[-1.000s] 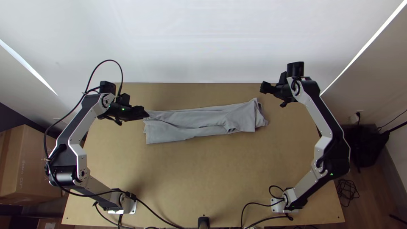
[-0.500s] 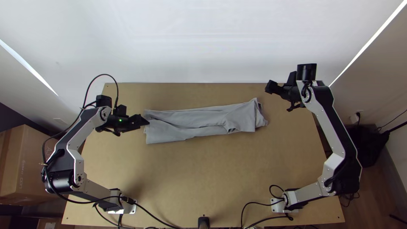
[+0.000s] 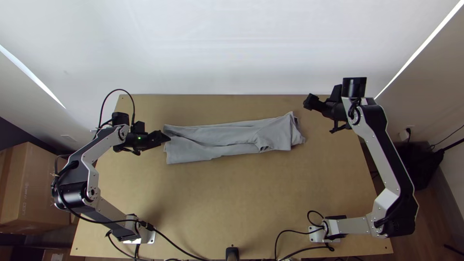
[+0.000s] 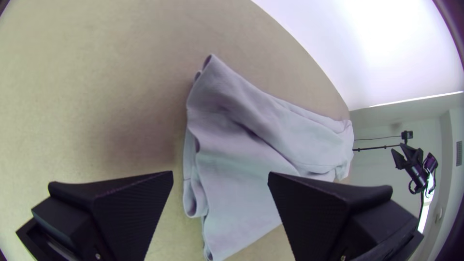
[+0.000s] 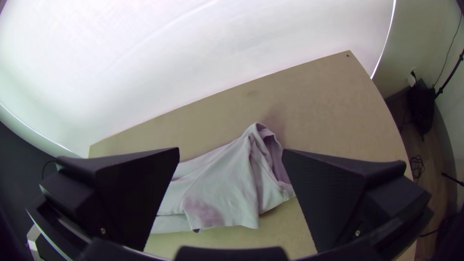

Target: Fold the t-shirt

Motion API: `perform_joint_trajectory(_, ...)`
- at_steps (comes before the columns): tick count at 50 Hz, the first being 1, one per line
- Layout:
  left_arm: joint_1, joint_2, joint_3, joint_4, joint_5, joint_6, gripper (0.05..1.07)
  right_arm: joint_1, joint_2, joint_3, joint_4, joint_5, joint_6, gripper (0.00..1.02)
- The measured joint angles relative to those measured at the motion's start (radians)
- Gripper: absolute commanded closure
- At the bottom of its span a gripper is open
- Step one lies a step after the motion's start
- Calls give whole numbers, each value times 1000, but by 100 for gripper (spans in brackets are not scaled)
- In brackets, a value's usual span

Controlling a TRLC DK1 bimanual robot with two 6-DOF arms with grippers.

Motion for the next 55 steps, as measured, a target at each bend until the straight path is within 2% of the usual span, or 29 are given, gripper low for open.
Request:
perform_joint_trajectory(11,-22,47,1,33,-8,-22,10,10,-1,-3,0,0,8,5)
perform_joint_trajectory(31,-217,90,46,132,-56,-135,10,39,-5,-3,0,0,29,5)
perform_joint_trajectory(35,-252,98,60,144,-83,-157,13,39,-13,-3,0,0,29,5)
perform_joint_trajectory(44,-281,104,62,163,-135,-179,65,39,-32,-3,0,0,29,5)
perform_joint_trajectory(49,-262,103,36,198,-151,-186,86,39,-35,-5,1,0,29,5)
perform_joint_trajectory(52,-241,101,18,217,-150,-186,105,39,-37,-10,2,0,29,5)
perform_joint_trajectory(55,-209,94,-2,222,-145,-184,104,39,-37,-16,3,0,29,5)
